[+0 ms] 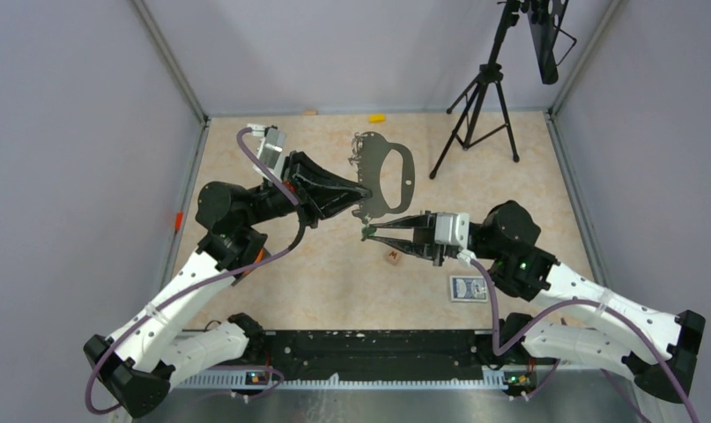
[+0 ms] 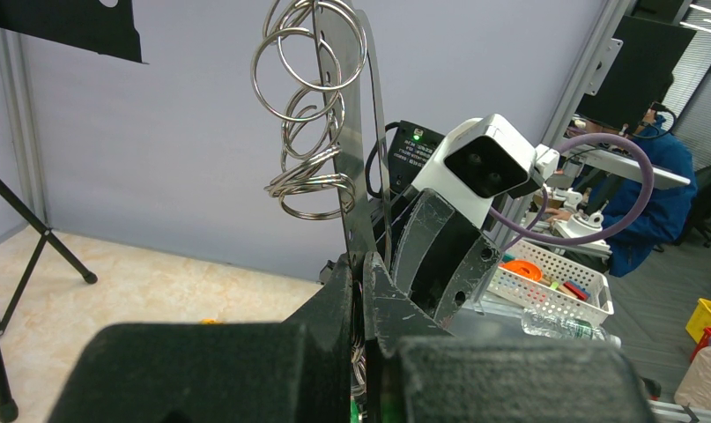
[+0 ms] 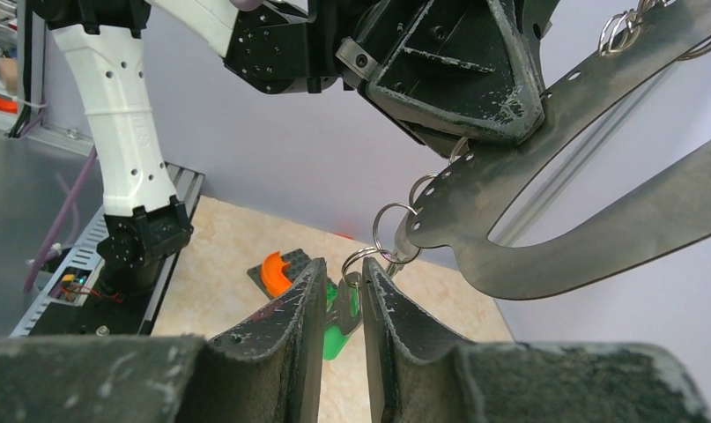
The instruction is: Remove the keys from the keyring
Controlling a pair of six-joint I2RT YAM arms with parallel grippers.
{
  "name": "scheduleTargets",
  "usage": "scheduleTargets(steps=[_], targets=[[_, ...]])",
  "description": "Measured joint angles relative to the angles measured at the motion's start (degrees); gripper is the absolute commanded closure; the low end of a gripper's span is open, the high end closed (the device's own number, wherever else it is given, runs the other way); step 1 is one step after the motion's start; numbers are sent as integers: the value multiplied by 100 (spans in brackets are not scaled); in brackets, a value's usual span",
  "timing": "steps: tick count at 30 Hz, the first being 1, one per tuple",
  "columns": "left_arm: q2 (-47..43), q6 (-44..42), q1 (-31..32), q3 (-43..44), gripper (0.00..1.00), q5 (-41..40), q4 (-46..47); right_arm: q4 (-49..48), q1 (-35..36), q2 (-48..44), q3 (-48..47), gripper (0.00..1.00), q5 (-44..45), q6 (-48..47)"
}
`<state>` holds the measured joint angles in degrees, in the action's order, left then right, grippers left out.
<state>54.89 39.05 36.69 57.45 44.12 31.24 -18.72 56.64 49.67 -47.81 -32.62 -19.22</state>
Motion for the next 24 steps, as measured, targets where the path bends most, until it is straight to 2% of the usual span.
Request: scheduleTargets(steps=[24], targets=[[0, 2, 0, -2, 100, -2, 2, -275, 0, 74, 0, 85, 2, 144]])
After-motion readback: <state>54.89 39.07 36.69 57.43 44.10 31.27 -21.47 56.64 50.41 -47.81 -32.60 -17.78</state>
